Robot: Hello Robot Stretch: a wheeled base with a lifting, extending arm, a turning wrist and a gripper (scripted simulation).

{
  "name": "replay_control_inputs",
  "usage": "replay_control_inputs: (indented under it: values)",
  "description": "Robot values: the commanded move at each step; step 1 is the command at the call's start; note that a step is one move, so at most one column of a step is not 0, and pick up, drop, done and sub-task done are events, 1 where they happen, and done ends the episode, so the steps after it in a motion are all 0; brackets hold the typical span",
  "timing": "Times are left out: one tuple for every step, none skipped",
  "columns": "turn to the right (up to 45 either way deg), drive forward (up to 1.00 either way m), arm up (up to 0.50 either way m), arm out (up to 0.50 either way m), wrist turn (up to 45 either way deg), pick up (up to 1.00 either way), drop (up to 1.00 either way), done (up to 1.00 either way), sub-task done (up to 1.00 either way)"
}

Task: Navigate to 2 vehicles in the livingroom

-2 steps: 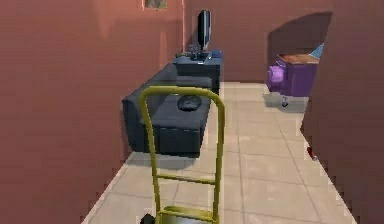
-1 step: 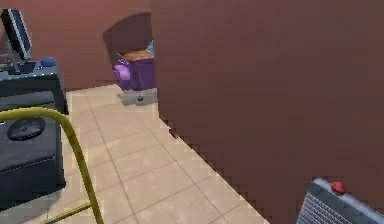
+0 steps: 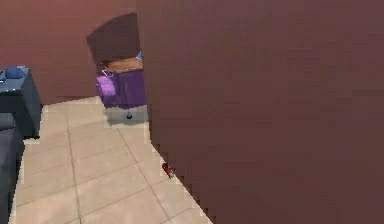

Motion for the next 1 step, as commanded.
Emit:
replay_control_inputs:
  values:
    - [-27.0,0.00,0.00,0.00,0.0,0.00,0.00,0.00,0.00]
